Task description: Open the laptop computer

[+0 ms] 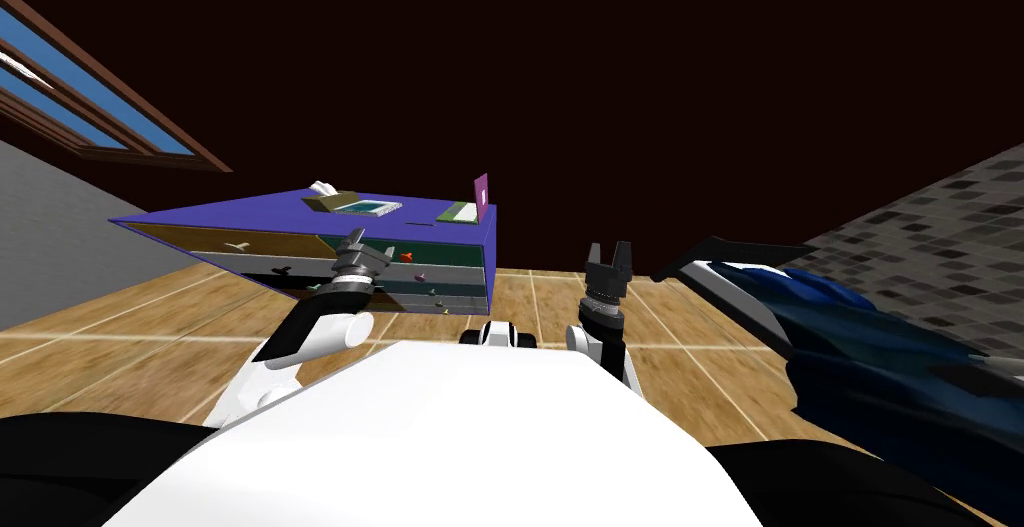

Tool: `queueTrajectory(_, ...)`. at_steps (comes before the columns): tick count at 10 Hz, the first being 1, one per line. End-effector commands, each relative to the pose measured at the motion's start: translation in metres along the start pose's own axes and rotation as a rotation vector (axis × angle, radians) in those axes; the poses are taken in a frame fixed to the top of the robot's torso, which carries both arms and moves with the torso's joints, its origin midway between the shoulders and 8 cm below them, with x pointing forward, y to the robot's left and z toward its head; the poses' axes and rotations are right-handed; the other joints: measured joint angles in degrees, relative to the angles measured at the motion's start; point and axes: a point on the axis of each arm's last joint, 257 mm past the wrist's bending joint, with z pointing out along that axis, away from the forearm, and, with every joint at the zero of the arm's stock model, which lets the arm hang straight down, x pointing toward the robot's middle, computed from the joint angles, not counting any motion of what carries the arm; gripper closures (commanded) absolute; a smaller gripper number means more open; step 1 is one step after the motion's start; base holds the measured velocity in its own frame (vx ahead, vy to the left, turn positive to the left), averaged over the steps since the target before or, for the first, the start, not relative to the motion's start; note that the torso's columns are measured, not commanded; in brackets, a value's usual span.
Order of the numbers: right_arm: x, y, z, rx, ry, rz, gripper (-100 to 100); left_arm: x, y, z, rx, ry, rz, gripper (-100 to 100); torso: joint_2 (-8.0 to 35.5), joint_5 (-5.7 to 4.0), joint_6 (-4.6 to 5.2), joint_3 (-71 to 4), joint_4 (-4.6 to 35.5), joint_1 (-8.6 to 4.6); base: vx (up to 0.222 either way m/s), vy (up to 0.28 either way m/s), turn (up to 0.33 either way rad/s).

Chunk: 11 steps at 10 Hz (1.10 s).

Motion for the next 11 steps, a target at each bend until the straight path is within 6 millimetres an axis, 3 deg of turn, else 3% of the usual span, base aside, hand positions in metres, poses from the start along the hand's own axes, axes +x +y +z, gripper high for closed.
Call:
queueTrajectory(1, 0.000, 0.000, 0.000, 0.000, 0.000, 0.000, 0, -0.005, -0.002, 0.004, -0.006, -0.009, -0.049, -100, -0.1, -0.01, 0.01, 0.0, 0.0, -0.02, 0.096, -0.248, 0.036)
queueTrajectory(6, 0.000, 0.000, 0.000, 0.000, 0.000, 0.000, 0, 0.002, -0.015, 0.017, -0.004, 0.015, -0.189, -100, 0.0, 0.02, 0.01, 0.0, 0.0, 0.12, 0.143, -0.220, 0.034)
queueTrajectory(9, 0.000, 0.000, 0.000, 0.000, 0.000, 0.000, 0, 0.023, -0.028, 0.027, 0.011, 0.070, -0.281, -100, -0.1, 0.03, 0.00, -0.1, 0.0, 0.18, 0.192, -0.189, -0.031)
queueTrajectory(11, 0.000, 0.000, 0.000, 0.000, 0.000, 0.000, 0, 0.049, -0.040, 0.033, 0.029, 0.131, -0.360, -100, -0.1, 0.12, 0.01, -0.1, 0.0, 0.39, 0.235, -0.055, -0.102)
